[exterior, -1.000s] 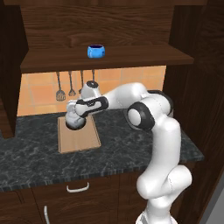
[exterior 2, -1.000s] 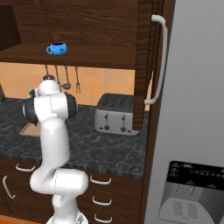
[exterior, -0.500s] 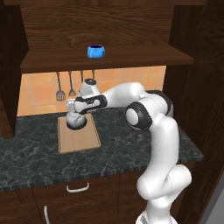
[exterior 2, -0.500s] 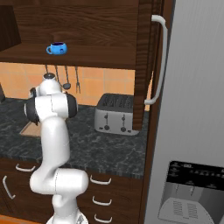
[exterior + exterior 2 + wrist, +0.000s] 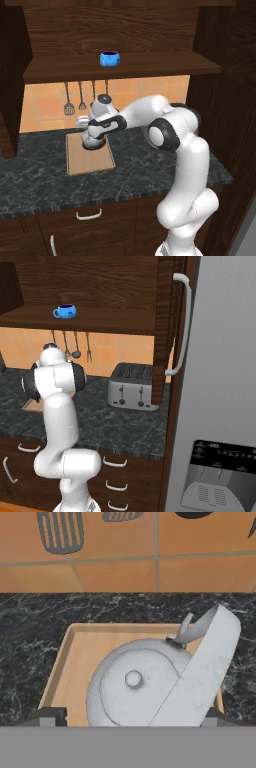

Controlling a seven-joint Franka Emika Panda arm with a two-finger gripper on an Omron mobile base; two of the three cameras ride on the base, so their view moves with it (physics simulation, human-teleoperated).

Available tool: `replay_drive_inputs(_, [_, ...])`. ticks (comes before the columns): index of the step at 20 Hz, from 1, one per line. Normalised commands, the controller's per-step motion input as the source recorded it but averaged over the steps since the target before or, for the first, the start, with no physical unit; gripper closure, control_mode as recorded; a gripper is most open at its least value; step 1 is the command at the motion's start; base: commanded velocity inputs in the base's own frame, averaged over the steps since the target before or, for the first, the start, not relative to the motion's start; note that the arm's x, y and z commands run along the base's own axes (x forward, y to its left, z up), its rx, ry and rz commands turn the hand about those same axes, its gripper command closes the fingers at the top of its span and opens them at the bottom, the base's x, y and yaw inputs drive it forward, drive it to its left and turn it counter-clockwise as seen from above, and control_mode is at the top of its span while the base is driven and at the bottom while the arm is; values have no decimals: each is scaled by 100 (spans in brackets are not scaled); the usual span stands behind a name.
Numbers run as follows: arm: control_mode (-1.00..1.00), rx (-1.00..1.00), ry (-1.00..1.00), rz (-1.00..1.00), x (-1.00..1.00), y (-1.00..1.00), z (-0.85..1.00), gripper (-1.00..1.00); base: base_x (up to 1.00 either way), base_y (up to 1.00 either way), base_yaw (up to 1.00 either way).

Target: Pick the kettle from the counter and place it on the tray. Then pick the mug from the cabinet and place it on the tray. Then close the cabinet doors.

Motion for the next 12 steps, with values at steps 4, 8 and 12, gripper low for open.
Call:
replay_drive_inputs(4, [-100,0,-15,-4,-49,0,16,-100,0,0,0])
replay_drive_inputs(8, [-100,0,-2,-2,-19,0,5,-100,0,0,0])
replay_drive_inputs(12, [-100,0,0,0,-20,0,2,-100,0,0,0])
